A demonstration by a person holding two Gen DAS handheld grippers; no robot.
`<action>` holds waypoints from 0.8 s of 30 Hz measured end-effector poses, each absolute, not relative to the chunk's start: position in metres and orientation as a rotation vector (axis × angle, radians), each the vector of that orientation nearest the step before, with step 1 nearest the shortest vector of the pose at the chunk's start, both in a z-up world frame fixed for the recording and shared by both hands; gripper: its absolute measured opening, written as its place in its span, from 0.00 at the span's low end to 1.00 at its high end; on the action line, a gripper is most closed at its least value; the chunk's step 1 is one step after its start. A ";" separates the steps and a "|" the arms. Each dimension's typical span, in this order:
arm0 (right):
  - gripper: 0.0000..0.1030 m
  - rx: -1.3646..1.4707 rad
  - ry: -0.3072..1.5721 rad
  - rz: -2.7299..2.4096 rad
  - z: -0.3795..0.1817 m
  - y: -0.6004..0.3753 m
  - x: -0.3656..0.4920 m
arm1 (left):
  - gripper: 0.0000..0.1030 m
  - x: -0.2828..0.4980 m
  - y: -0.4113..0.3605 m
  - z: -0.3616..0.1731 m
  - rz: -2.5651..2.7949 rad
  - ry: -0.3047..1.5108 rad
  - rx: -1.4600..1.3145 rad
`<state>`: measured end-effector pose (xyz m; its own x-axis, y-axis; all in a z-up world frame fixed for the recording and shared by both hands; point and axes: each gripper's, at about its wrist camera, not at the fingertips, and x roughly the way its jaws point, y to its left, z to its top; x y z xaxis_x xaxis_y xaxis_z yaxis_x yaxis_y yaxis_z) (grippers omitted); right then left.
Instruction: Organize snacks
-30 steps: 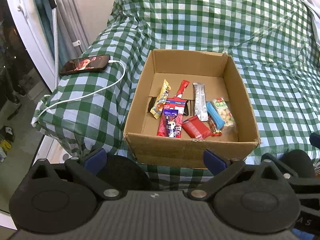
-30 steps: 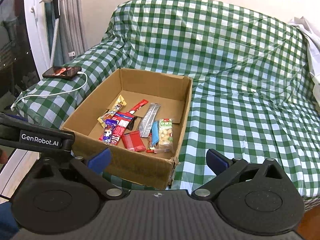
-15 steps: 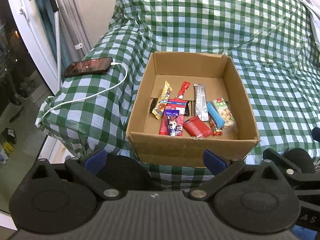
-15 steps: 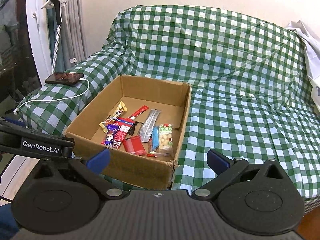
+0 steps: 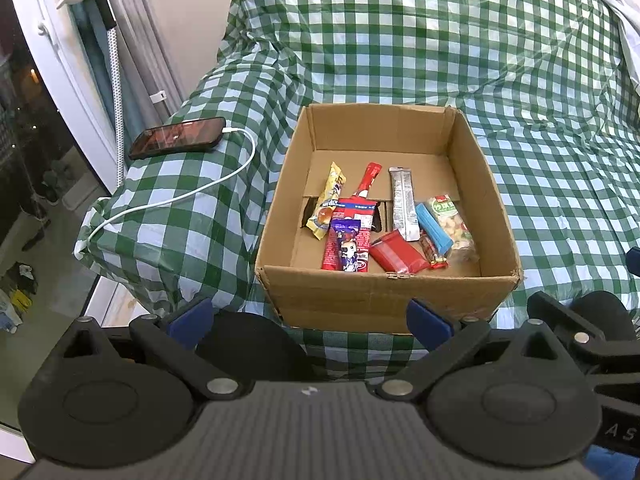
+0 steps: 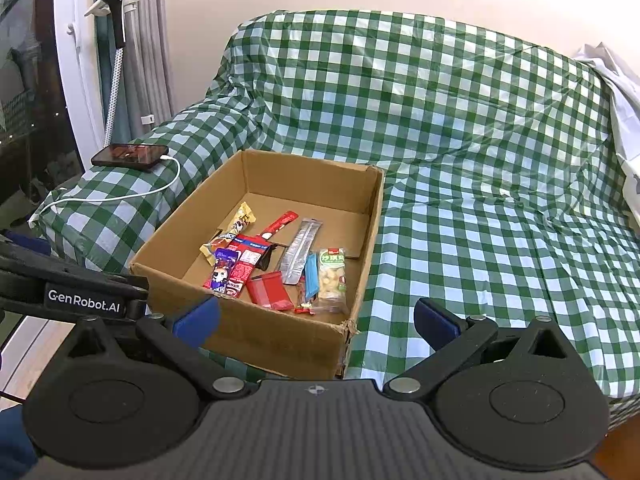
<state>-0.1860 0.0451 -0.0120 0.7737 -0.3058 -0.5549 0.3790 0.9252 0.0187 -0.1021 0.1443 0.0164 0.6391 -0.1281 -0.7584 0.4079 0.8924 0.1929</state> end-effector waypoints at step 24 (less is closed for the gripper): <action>0.99 0.135 0.580 -0.368 -0.014 0.043 -0.187 | 1.00 -0.102 0.144 0.016 -0.312 0.826 0.368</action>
<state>-0.1869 0.0430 -0.0139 0.7736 -0.3013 -0.5574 0.3762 0.9263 0.0214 -0.1020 0.1436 0.0162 0.6391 -0.1260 -0.7587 0.4073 0.8923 0.1949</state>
